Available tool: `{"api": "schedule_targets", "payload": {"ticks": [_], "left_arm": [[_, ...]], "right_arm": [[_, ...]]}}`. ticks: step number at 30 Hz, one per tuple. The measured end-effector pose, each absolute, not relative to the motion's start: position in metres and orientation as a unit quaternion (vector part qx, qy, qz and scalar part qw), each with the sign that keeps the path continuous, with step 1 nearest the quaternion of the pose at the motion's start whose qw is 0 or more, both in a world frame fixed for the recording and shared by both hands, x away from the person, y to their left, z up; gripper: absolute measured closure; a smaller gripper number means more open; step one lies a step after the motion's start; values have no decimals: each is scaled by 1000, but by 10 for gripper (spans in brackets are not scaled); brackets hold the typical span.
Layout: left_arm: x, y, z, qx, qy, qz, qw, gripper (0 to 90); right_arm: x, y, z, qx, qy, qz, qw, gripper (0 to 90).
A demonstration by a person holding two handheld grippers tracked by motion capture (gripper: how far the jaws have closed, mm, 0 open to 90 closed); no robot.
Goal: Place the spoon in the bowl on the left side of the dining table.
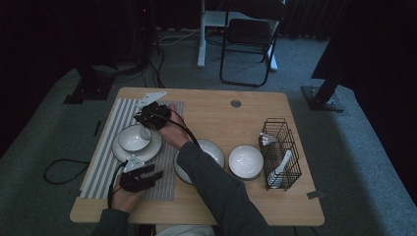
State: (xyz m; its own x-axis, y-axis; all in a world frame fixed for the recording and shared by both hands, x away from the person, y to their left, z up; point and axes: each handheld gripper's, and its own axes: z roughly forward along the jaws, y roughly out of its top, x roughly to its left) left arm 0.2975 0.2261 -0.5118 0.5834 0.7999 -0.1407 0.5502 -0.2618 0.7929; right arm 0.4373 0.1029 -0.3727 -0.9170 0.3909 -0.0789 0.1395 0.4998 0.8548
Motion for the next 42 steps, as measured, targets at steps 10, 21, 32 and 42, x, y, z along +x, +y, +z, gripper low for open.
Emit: {"api": "schedule_targets", "payload": {"ticks": [10,21,32,42], "left_arm": [[297,226,-512,781,432,147,427,519],[298,226,-513,781,434,145,425,518],[298,225,-513,784,432,144,423,518],[298,224,-514,784,431,144,422,518]], "right_arm": [[434,98,-393,148,871,451,131,830],[423,89,-413,144,884,423,133,825],[415,78,-422,142,893,405,139,741],[410,69,-423,148,890,407,143,656]]}}
